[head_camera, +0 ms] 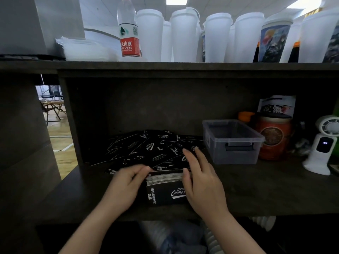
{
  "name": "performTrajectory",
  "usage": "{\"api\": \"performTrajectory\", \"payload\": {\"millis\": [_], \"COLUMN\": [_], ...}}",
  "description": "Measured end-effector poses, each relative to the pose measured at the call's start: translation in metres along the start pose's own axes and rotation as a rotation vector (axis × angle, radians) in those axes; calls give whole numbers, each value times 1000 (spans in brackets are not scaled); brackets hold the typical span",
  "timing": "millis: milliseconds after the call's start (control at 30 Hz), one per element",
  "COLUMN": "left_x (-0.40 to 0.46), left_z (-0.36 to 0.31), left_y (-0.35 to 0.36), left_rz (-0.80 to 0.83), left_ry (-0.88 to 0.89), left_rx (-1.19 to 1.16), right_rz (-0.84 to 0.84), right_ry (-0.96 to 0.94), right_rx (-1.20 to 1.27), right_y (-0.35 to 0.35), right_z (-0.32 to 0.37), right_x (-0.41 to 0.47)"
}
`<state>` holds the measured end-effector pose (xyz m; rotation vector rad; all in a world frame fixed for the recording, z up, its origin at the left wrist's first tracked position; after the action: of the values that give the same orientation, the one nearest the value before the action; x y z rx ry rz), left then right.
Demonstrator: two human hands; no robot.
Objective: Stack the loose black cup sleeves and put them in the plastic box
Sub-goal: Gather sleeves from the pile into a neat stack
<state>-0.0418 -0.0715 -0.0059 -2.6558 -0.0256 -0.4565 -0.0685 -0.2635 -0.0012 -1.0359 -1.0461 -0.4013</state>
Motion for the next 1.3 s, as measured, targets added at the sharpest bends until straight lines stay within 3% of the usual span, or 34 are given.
{"api": "performTrajectory", "payload": {"millis": [67, 200, 333, 400, 500, 600, 700, 900, 1200, 1300], "left_x": [-9, -11, 29, 55, 80, 89, 85, 66, 14, 13], "left_z": [18, 16, 23, 25, 49, 52, 48, 25, -38, -39], "left_y": [18, 34, 17, 6, 21, 28, 23, -24, -101, -105], "left_rz": [27, 69, 98, -15, 28, 5, -52, -265, -548, -551], "left_ry": [-141, -99, -157, -63, -84, -43, -7, 17, 185, 156], "left_rx": [-130, 220, 181, 382, 767, 830, 732, 262, -20, 21], "right_rz": [-12, -9, -40, -56, -65, -67, -60, -37, -33, -37], "right_ry": [-31, -32, -48, -66, -84, -92, -80, -79, -79, -79], "right_rx": [-62, -108, -110, -111, -109, -116, -117, -103, -102, -100], "right_y": [0, 6, 6, 7, 5, 4, 4, 4, 3, 3], "right_z": [1, -3, -3, -2, -1, 0, 0, 0, 1, 1], "right_x": [1, 0, 1, 1, 1, 2, 2, 3, 3, 3]}}
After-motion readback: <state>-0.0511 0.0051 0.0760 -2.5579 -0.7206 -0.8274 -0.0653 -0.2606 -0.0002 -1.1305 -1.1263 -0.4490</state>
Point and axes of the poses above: each hand's wrist, its own x-axis towards the middle knuckle, its own y-axis out of the palm, z = x × y, the point moved 10 cm from there along x, towards the middle knuckle, and after that the axes turned 10 degrees about -y, right-handed, at the moved point
